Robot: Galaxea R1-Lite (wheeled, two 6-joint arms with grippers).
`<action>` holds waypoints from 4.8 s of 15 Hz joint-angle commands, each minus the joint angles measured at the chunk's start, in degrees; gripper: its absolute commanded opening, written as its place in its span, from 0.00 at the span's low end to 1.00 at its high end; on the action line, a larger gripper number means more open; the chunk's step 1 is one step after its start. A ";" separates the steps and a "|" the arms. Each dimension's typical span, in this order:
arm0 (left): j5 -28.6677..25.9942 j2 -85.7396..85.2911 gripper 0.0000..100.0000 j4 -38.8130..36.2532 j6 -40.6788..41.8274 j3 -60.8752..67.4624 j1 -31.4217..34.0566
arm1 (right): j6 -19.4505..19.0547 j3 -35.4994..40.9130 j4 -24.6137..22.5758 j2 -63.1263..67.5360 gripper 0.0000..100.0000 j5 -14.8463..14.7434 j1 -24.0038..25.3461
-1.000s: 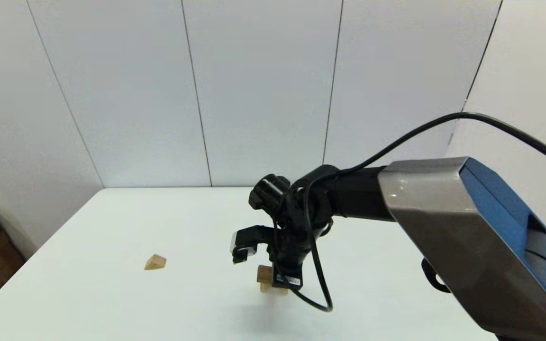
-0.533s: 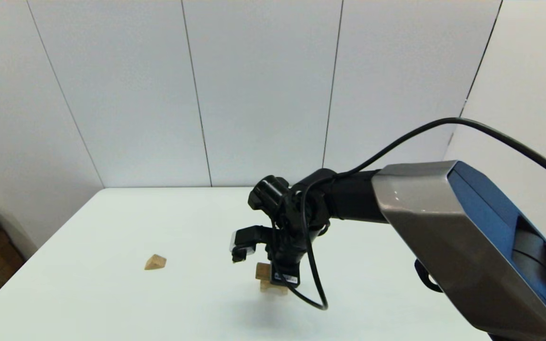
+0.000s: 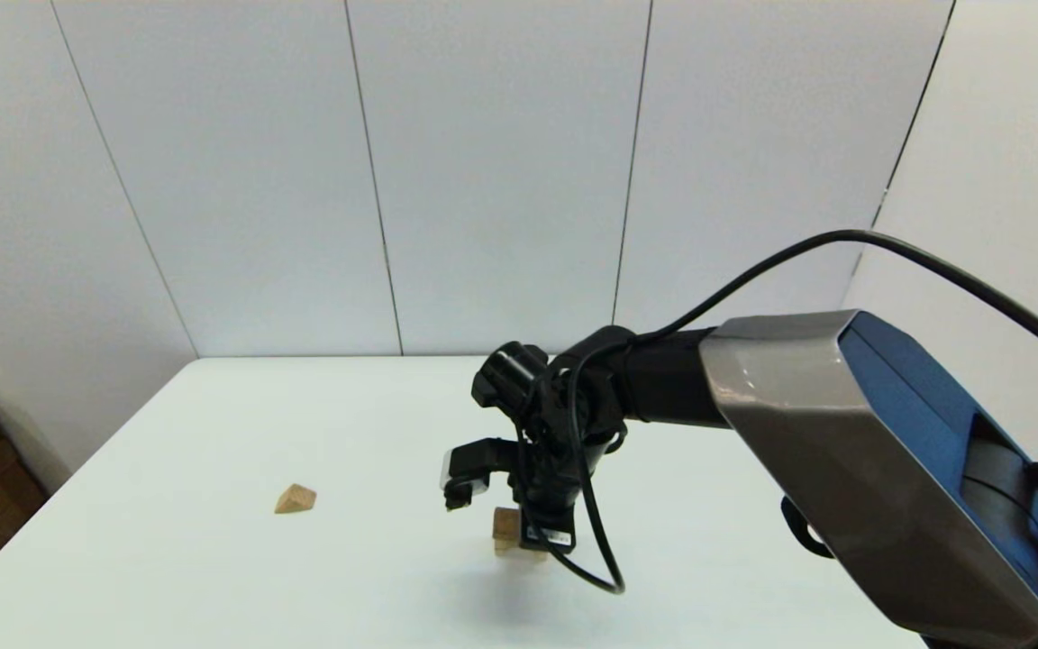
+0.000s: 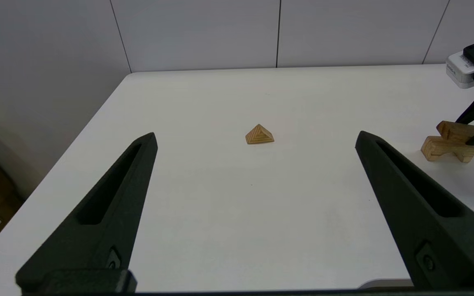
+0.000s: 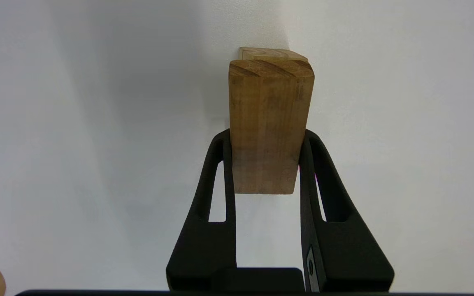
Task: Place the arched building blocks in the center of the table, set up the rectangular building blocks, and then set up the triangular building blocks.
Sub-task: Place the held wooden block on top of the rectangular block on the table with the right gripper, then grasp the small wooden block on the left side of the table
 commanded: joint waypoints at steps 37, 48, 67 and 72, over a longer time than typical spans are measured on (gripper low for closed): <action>0.02 0.07 1.00 -0.01 0.03 0.00 0.02 | -0.43 -0.10 -0.93 0.44 0.00 -1.60 -0.43; 0.02 0.07 1.00 -0.01 0.03 0.00 0.02 | -0.35 -0.01 -0.76 0.79 0.00 -1.42 0.27; 0.02 0.07 1.00 -0.01 -0.06 0.00 0.02 | -0.35 -0.10 -1.02 0.88 1.00 -1.86 -0.26; 0.02 0.07 1.00 -0.01 -0.06 0.00 0.02 | -0.26 -0.10 -1.20 0.70 1.00 -1.86 -0.26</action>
